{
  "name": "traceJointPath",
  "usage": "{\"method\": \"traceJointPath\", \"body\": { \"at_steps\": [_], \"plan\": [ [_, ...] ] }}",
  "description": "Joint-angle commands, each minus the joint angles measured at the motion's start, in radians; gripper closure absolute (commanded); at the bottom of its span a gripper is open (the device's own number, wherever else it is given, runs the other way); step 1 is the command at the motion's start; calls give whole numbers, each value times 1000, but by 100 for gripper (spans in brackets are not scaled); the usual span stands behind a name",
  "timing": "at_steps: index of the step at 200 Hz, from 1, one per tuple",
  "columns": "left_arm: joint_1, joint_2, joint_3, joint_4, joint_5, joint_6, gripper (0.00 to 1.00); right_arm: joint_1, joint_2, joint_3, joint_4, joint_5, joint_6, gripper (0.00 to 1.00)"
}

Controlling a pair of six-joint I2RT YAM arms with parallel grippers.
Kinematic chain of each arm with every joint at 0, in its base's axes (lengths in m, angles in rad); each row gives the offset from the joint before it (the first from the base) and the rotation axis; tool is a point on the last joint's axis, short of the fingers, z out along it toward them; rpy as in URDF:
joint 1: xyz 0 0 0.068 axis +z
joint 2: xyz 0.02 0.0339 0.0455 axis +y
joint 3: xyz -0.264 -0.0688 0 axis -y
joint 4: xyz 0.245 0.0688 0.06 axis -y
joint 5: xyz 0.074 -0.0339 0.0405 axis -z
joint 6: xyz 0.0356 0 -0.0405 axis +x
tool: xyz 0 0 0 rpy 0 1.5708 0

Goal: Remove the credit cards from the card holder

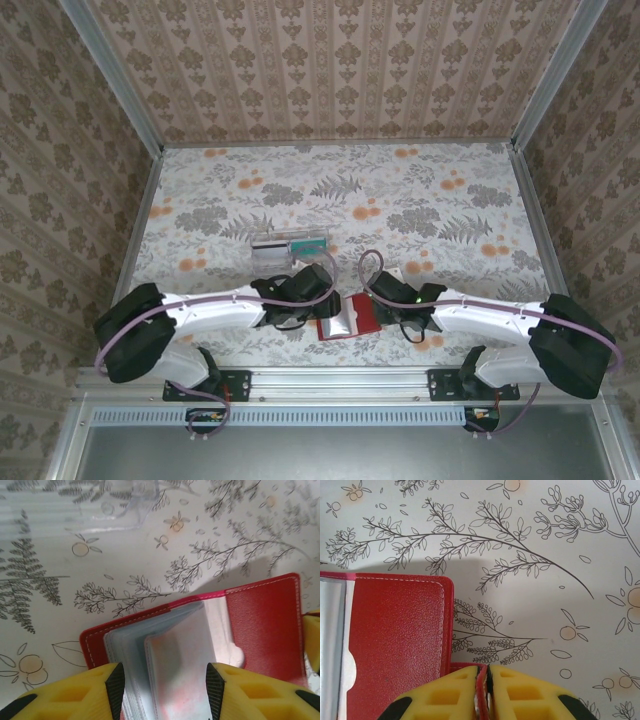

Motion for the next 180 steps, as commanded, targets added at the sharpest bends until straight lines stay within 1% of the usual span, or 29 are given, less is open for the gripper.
{"method": "traceJointPath", "body": {
  "at_steps": [1,27,55,64,85,109,146,180],
  "plan": [
    [9,30,-4,44,42,-13,51,8,-1,-13,8,-15,25,84],
    [9,59,-8,130,91,-7,53,8,-3,-14,8,-14,25,83],
    [9,88,-23,262,156,-4,53,8,-4,-20,17,-13,31,83],
    [9,94,-29,297,174,-7,55,9,-6,-22,18,-10,36,83],
    [7,97,-35,350,192,-9,56,8,-26,-33,11,11,53,83],
    [4,97,-38,393,208,-9,56,-1,-88,-57,-2,40,78,79],
    [-9,125,-2,416,233,12,56,-55,-198,-103,-16,31,102,77],
    [-12,175,23,440,261,9,56,-94,-314,-130,-37,6,106,71]
  ]
}}
